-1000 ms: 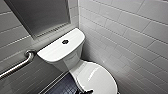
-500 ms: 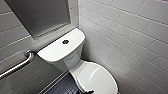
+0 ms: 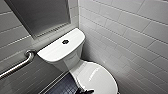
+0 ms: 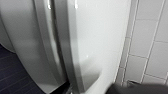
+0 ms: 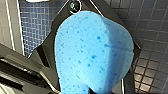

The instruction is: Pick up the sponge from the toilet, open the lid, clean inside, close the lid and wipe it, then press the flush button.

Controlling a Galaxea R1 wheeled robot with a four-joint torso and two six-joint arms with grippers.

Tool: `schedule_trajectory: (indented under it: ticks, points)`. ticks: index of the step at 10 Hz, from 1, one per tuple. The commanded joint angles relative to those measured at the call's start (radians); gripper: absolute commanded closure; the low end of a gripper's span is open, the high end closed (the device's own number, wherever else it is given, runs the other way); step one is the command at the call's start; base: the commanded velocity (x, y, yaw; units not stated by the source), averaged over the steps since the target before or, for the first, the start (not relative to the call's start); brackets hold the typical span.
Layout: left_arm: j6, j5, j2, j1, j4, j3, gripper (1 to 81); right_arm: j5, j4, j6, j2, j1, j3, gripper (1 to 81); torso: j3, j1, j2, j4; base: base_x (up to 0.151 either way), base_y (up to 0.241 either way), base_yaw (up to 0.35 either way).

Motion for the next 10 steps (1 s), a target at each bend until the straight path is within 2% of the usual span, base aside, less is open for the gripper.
schedule_trajectory:
  ticks: [1,3,10]
  points:
    - [0.009,-0.076,0.034,-0.161,0.017,0.066,1.0,-0.036,-0.018,0.001,-0.035,-0.032,0.005,81.1,0.0,0.0,0.0,0.0,0.0,0.0,0.0]
    - [0.007,-0.079,0.02,-0.163,0.017,0.098,1.0,-0.036,-0.016,0.001,-0.032,-0.031,0.002,81.1,0.0,0.0,0.0,0.0,0.0,0.0,0.0]
    - [0.0,-0.168,-0.098,-0.163,0.028,0.296,1.0,-0.036,-0.018,0.0,-0.026,-0.02,0.002,81.1,-0.001,0.0,0.0,0.0,0.0,0.0,0.0]
